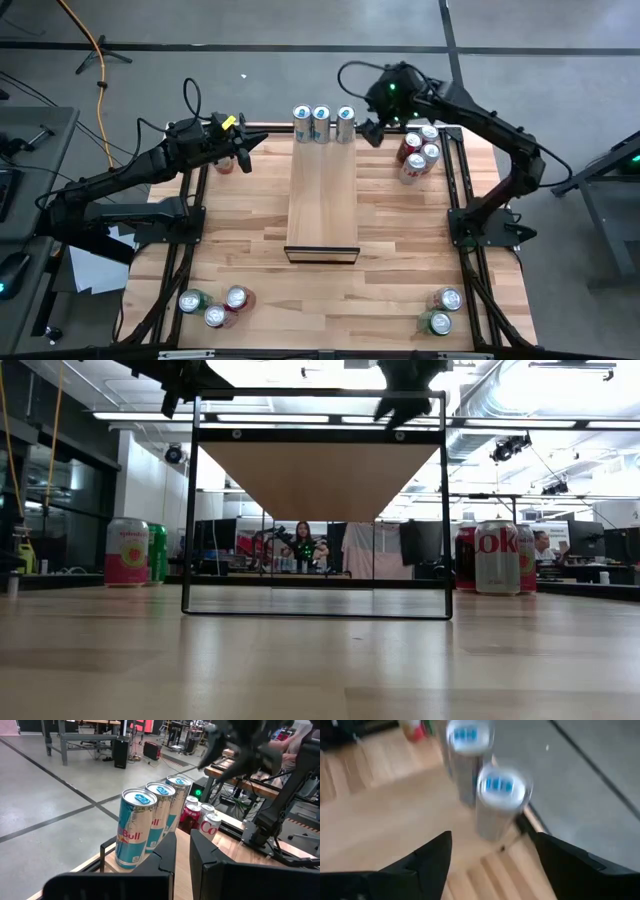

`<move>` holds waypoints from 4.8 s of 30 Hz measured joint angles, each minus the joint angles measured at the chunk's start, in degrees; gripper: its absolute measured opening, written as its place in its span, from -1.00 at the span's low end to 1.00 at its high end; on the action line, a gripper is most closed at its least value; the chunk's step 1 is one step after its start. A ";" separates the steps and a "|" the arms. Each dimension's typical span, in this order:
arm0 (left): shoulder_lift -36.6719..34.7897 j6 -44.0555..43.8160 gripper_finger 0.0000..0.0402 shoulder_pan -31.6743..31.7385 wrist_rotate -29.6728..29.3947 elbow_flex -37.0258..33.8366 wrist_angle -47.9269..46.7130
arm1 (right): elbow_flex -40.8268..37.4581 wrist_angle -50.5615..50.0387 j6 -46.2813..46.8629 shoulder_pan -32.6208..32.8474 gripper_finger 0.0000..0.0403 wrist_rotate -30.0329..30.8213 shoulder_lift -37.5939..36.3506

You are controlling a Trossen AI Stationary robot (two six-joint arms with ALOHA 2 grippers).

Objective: Place canned beverage on shelf
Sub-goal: Put the blue soda can on the shelf, then put the middle red white soda can on the shelf

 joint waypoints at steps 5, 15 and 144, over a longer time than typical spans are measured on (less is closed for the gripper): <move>0.00 0.02 -1.00 -0.02 0.37 0.00 0.00 | -19.75 13.47 5.55 0.02 -0.10 1.14 -7.04; 0.00 3.94 -1.00 -0.01 15.93 -0.07 7.60 | -36.47 43.69 21.38 0.92 -0.88 8.11 -8.25; 37.48 -72.79 0.74 -66.18 1.96 42.41 -74.88 | -37.07 34.82 16.16 16.76 -1.00 0.56 -25.86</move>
